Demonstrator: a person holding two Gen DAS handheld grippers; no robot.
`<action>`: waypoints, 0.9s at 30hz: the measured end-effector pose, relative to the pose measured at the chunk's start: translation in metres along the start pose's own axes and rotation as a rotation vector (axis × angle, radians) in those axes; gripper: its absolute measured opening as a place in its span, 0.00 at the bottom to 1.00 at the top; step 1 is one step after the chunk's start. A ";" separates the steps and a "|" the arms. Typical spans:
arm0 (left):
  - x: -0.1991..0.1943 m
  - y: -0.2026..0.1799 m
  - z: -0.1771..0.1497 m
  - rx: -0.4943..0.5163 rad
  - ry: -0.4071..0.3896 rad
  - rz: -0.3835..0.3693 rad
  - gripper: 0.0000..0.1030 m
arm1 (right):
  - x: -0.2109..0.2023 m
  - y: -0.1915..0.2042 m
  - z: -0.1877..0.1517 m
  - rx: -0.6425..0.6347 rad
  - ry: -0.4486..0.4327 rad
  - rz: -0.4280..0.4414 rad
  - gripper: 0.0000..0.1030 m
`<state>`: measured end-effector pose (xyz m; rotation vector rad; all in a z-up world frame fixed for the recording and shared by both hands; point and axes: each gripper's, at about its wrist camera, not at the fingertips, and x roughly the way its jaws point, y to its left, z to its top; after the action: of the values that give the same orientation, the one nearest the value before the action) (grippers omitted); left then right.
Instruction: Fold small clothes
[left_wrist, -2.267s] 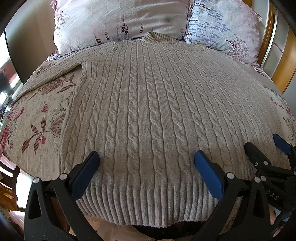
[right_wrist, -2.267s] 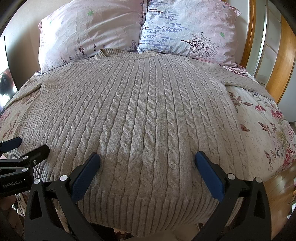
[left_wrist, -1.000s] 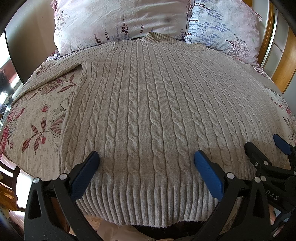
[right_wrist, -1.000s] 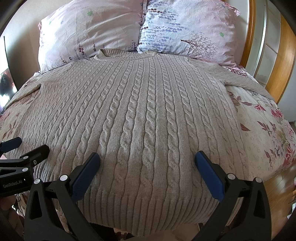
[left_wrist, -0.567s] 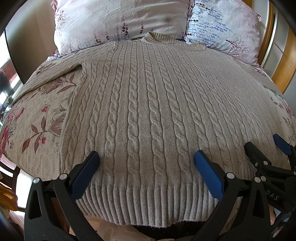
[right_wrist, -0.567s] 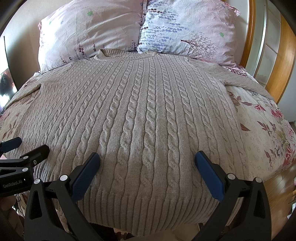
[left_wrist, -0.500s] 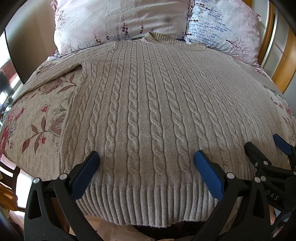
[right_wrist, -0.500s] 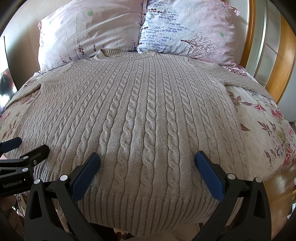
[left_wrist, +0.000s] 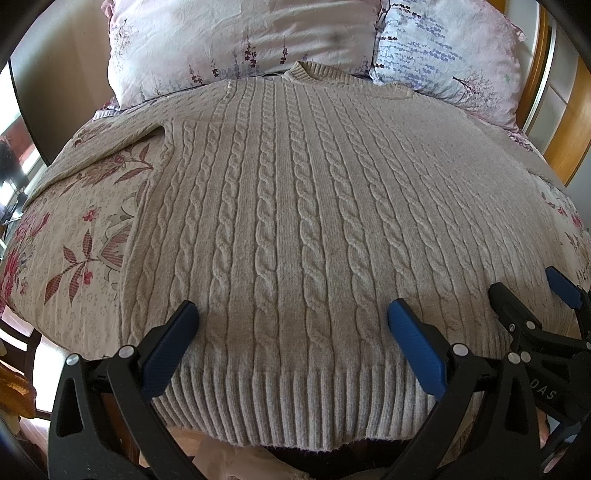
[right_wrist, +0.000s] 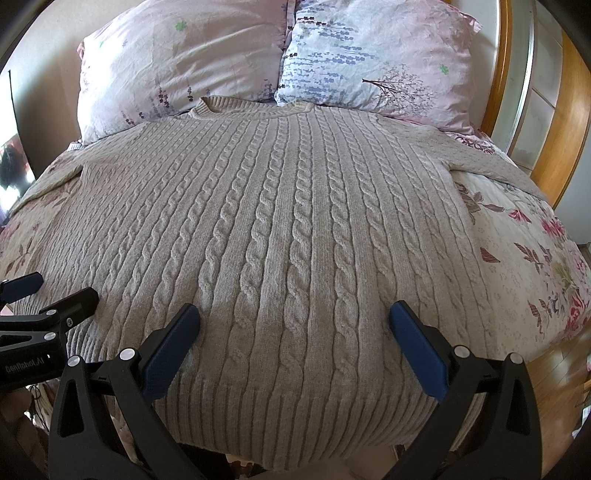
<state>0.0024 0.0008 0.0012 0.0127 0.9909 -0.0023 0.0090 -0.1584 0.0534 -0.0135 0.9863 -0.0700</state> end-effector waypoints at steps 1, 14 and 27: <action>0.000 0.000 0.001 0.002 0.009 -0.001 0.98 | 0.000 0.001 0.001 -0.007 0.001 0.002 0.99; 0.007 0.000 0.013 0.084 0.091 -0.041 0.98 | 0.010 -0.019 0.011 -0.120 -0.014 0.156 0.99; -0.002 0.011 0.084 0.095 -0.106 -0.027 0.98 | 0.029 -0.219 0.113 0.567 -0.077 0.163 0.86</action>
<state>0.0711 0.0103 0.0490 0.0855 0.8843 -0.0737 0.1079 -0.3810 0.1013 0.5794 0.8598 -0.1955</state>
